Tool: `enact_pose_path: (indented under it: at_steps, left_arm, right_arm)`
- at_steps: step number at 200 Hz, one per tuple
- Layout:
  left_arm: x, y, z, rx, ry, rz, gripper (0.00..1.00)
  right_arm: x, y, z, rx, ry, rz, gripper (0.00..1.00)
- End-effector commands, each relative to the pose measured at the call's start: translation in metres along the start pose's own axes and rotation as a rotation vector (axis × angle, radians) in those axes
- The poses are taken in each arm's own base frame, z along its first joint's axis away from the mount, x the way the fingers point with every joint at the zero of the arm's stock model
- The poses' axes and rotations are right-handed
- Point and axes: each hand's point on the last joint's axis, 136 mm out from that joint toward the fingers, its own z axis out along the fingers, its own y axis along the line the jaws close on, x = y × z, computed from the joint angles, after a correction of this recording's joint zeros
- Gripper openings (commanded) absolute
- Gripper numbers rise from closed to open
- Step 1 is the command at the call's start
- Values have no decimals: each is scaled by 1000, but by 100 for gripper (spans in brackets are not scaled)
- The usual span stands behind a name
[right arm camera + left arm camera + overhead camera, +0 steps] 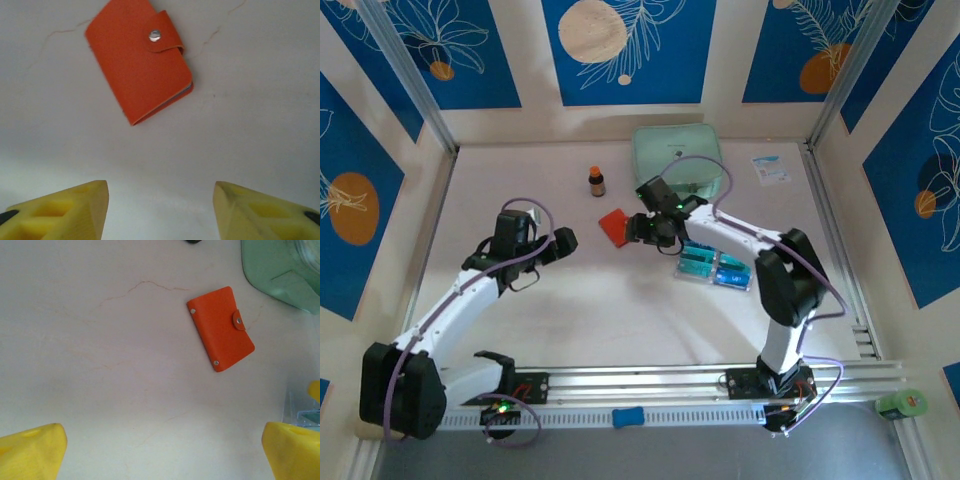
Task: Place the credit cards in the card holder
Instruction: Pick up the card holder from the center of the table.
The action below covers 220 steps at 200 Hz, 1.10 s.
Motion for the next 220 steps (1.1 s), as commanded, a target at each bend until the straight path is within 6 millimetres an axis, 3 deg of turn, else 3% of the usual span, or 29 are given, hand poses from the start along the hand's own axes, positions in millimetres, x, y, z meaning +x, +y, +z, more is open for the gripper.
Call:
enact_pose_path:
  at_steps: [1, 90, 220]
  left_arm:
    - [-3, -1, 7, -3, -15, -5, 100]
    - [-4, -10, 12, 21, 3, 7, 100]
    - [-2, -20, 24, 34, 36, 35, 100]
  right_arm:
    - [-5, -5, 11, 81, -20, 91, 53]
    - [-30, -20, 50, 104, -28, 309, 44]
    - [-40, -1, 82, 13, 37, 362, 36]
